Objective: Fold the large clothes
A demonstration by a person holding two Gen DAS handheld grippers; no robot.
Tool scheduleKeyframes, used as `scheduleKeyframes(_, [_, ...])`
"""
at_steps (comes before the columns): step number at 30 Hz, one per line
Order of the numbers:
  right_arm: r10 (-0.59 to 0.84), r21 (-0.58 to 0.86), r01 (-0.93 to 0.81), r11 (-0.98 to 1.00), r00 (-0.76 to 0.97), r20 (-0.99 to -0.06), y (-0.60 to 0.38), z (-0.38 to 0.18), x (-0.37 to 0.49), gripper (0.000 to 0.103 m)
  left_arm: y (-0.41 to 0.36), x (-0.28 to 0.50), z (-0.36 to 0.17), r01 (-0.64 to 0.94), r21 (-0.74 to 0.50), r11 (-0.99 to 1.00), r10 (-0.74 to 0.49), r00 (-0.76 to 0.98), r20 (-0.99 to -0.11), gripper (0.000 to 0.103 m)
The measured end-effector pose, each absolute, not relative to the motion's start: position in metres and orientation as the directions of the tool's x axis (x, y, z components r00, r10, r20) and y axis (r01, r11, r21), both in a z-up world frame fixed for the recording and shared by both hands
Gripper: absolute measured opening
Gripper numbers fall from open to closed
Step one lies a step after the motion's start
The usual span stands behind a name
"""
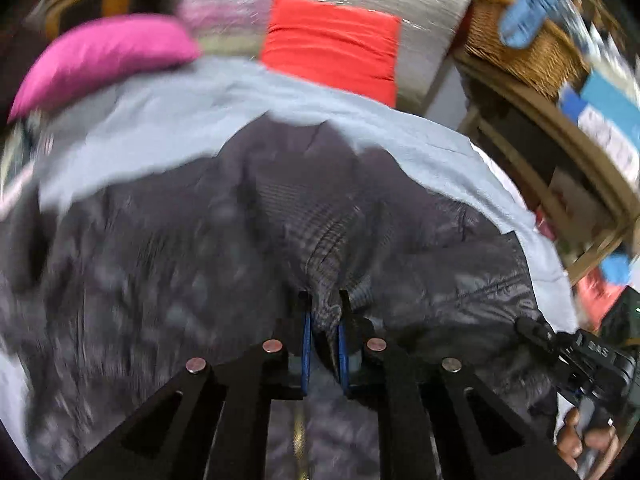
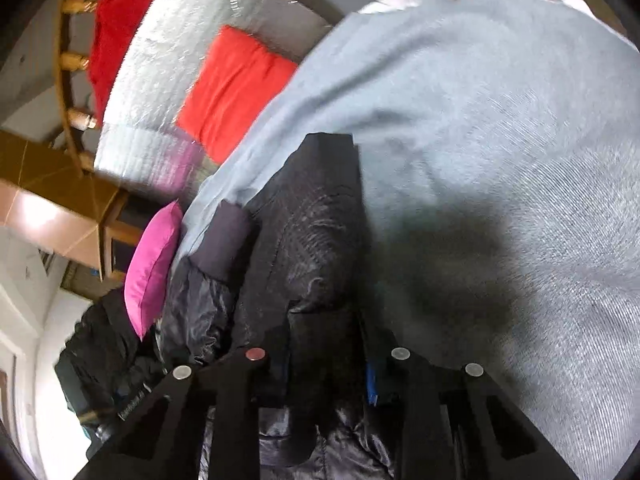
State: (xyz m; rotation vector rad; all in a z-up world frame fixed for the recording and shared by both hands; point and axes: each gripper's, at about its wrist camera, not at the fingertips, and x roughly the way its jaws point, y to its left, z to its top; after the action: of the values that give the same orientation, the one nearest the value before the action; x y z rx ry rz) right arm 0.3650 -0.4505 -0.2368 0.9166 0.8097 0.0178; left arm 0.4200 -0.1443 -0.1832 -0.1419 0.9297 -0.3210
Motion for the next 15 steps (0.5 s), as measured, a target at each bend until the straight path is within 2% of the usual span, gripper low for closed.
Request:
scheduleKeyframes(3, [0.339,0.690,0.360,0.628,0.672,-0.658,-0.445,-0.248,0.366,0.028,-0.118,0.404,-0.217,0.142,-0.319,0.937,-0.348,0.465,-0.814,0.029])
scheduleKeyframes(4, [0.345,0.698,0.360,0.619,0.675,-0.653,-0.447,-0.248,0.365,0.028,-0.109,0.396,-0.223,0.120,-0.339,0.933,-0.355,0.449,-0.820,0.042])
scheduleKeyframes(5, [0.344,0.698,0.356,0.621,0.676,-0.651,-0.447,-0.247,0.363,0.028,-0.100,0.389,-0.223,0.108,-0.361,0.926,-0.369,0.450,-0.813,0.047])
scheduleKeyframes(6, [0.342,0.696,0.355,0.625,0.677,-0.652,-0.447,-0.246,0.363,0.028,-0.093,0.382,-0.220,0.100,-0.366,0.925,-0.370,0.453,-0.811,0.048])
scheduleKeyframes(7, [0.340,0.695,0.355,0.625,0.677,-0.652,-0.447,-0.246,0.365,0.028,-0.087,0.378,-0.214,0.094,-0.346,0.933,-0.350,0.453,-0.820,0.054])
scheduleKeyframes(8, [0.343,0.699,0.359,0.618,0.677,-0.651,-0.447,-0.247,0.364,0.028,-0.083,0.377,-0.206,0.091,-0.320,0.943,-0.325,0.454,-0.829,0.065])
scheduleKeyframes(10, [0.349,0.708,0.365,0.604,0.678,-0.647,-0.447,-0.249,0.367,0.028,-0.077,0.381,-0.189,0.086,-0.287,0.954,-0.292,0.482,-0.826,0.075])
scheduleKeyframes(13, [0.356,0.715,0.366,0.595,0.678,-0.643,-0.450,-0.252,0.366,0.028,-0.068,0.398,-0.154,0.068,-0.247,0.967,-0.243,0.545,-0.802,0.088])
scheduleKeyframes(15, [0.358,0.718,0.369,0.590,0.678,-0.642,-0.449,-0.253,0.368,0.028,-0.068,0.422,-0.139,0.044,-0.219,0.975,-0.206,0.560,-0.802,0.089])
